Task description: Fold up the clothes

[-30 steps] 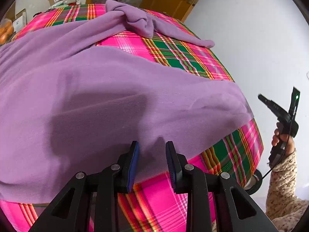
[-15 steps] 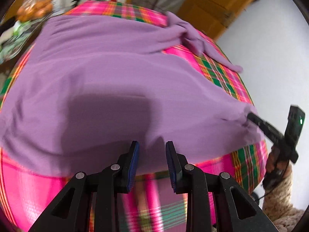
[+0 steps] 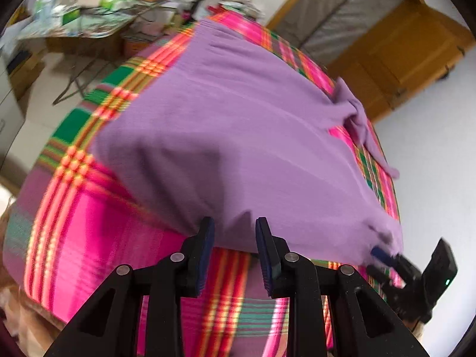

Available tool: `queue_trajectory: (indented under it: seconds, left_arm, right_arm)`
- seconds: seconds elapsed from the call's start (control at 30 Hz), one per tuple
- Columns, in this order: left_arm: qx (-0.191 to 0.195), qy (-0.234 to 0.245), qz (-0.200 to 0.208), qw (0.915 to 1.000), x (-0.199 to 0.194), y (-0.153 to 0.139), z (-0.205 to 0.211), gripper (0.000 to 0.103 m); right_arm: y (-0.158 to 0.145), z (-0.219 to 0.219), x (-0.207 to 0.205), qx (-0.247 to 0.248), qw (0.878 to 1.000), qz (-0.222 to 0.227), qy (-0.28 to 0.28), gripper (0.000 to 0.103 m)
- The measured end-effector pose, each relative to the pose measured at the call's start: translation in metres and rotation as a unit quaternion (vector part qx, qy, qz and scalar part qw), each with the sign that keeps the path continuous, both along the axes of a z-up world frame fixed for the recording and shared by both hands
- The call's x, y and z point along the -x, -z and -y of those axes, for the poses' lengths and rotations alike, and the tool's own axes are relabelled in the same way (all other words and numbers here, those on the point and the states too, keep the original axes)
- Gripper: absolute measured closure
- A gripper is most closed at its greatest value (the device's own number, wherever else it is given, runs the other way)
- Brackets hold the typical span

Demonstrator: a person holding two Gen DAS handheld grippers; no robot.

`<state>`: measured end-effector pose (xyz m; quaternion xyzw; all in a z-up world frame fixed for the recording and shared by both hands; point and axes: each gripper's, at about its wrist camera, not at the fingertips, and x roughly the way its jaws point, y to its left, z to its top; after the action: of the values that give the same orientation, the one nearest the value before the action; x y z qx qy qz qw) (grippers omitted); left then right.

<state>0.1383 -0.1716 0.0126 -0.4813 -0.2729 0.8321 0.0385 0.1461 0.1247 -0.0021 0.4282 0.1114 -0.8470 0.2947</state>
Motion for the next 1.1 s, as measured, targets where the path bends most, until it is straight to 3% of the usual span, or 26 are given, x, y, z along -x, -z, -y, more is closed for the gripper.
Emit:
queue_trajectory:
  seconds: [0.13,0.17,0.23,0.3,0.57,0.8,1.1]
  left_arm:
    - [-0.013,-0.043,0.006,0.9990,0.000,0.003,0.016,0.073]
    - [-0.018,-0.048,0.010,0.9986,0.000,0.005,0.019,0.073]
    - [-0.028,-0.057,0.017,0.9979,0.000,0.009,0.024,0.073]
    - [-0.031,-0.060,0.016,0.9976,0.002,0.010,0.025,0.073]
    - [-0.019,-0.072,0.018,0.9971,0.007,0.007,0.030,0.073]
    - [-0.037,-0.087,0.018,0.9954,0.000,0.009,0.044,0.073]
    - [-0.028,-0.091,0.020,0.9952,0.002,0.006,0.043,0.073]
  right_arm:
    - [0.004,0.013,-0.005,-0.035,0.999,-0.030,-0.011,0.054]
    - [0.004,0.014,-0.005,-0.036,0.999,-0.033,-0.013,0.058]
    - [0.004,0.016,-0.007,-0.035,0.999,-0.039,-0.013,0.072]
    - [0.004,0.018,-0.007,-0.045,0.998,-0.047,-0.008,0.098]
    - [-0.002,0.017,-0.015,-0.023,1.000,-0.011,-0.017,0.101]
    - [0.001,0.016,-0.027,-0.004,0.999,0.029,-0.030,0.101]
    - [-0.010,0.008,-0.027,0.005,0.998,0.040,-0.041,0.099]
